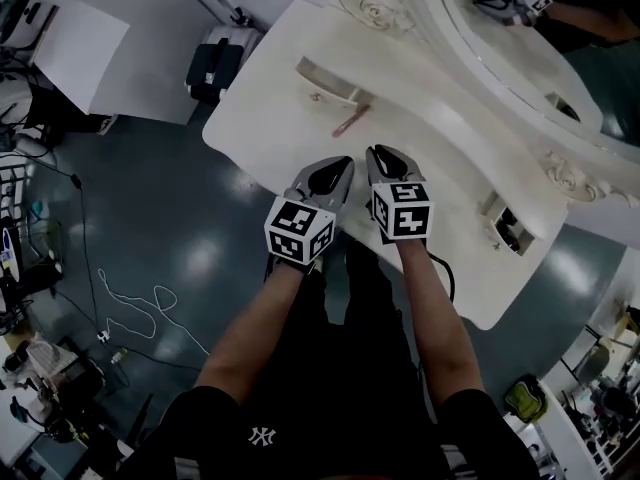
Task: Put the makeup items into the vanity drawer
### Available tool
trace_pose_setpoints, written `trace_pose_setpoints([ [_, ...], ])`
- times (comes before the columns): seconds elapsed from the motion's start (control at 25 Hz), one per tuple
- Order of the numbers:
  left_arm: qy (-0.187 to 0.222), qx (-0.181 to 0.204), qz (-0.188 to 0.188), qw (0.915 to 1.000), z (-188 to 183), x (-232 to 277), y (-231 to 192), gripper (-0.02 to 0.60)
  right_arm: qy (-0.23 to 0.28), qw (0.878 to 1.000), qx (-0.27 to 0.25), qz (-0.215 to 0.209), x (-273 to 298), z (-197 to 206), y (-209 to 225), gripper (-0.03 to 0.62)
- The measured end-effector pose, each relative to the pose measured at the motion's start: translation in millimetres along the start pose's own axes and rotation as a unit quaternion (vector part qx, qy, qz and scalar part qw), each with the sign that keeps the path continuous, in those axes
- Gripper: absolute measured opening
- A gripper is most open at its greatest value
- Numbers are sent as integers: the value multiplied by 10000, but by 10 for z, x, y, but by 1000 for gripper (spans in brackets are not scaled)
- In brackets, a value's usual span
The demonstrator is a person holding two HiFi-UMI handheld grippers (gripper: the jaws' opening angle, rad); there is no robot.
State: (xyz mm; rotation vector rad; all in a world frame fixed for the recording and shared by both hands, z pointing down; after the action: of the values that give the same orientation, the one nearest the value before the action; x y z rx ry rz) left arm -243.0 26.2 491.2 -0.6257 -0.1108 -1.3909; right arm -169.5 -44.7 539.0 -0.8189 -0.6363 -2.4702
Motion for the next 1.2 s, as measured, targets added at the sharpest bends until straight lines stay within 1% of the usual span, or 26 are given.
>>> trace_pose_setpoints([
  [0.28,-68,159,-305,9994,25,271,-381,0,19,9999,93,-53,259,-51,29,72],
  [0.36,-177,295,-368,9987,47,378,-456,0,64,9999,118,-46,285,-65,52,72],
  [0.44,-341,510,-400,9973,69,504,-511,0,139,9998,157,-66,282,-95,79,72],
  [0.52,-518,763,-435,9948,102,641,-558,8,216,9995,197,-95,265,-121,117,69],
  [0.64,-792,1171,-506,9887,155,846,-605,25,303,9992,230,-133,231,-133,197,66],
  [0.72,-931,1346,-522,9851,183,945,-606,32,325,9990,254,-145,206,-123,250,64],
  [0.96,-1186,1640,-612,9774,249,1096,-685,52,376,9987,319,-125,152,-126,333,61],
  [1.2,-1498,1853,-685,9688,327,1189,-731,55,401,9985,358,-56,67,-94,406,60],
])
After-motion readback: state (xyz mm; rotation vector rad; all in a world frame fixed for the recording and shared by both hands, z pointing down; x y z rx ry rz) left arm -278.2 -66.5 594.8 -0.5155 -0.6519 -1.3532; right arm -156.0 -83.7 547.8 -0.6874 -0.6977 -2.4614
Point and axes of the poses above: the fingertips, and each gripper's own axes: x forward along the fingers, y to its right, z out of its underside, the point moved 5 cm from there along -x, backward along the fingers, and after that the axes turned 2 degrees about -z, right-handed, at the moved point
